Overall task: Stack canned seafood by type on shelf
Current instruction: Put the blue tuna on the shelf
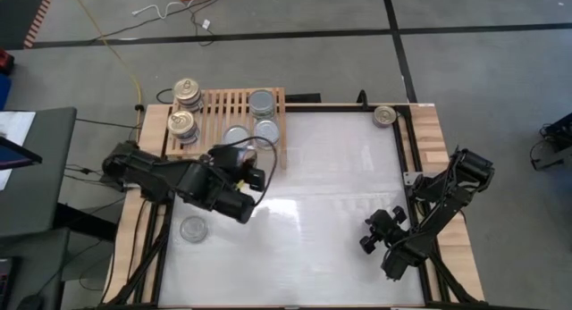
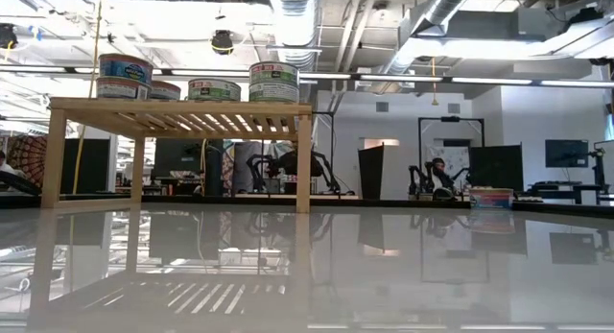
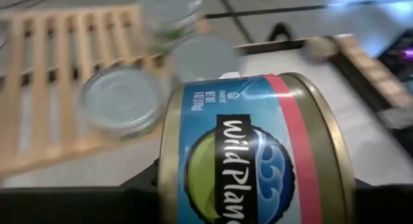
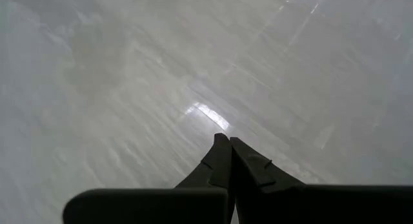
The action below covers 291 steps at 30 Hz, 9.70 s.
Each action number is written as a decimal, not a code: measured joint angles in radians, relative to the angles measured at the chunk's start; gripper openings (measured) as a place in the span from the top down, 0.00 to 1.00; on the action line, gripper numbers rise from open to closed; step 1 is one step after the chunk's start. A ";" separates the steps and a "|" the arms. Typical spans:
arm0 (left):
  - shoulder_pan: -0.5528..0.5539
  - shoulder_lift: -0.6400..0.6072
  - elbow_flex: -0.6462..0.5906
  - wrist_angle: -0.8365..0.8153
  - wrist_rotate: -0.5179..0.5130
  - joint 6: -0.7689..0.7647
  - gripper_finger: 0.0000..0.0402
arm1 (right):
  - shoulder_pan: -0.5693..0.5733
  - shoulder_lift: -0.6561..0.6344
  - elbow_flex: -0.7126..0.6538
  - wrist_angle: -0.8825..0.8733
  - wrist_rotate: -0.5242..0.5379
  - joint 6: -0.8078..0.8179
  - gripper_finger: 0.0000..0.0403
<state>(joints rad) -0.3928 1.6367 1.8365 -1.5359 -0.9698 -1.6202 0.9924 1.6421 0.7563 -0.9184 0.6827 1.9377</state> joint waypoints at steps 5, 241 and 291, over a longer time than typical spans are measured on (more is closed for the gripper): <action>-0.064 -0.214 -0.414 0.253 -0.001 -0.144 0.60 | -0.003 0.000 0.000 0.000 0.002 0.000 0.93; 0.073 -0.874 -1.361 1.314 -0.330 -0.562 0.52 | -1.016 0.618 1.116 1.166 -0.420 -3.082 0.95; -0.036 -0.874 -1.361 1.404 -0.344 -0.592 0.20 | -1.032 0.637 1.116 1.184 -0.424 -3.060 0.95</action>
<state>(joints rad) -0.4286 0.7631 0.4755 -0.1317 -1.3142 -2.2120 -0.0397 2.2787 1.8721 0.2660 0.2584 -1.1225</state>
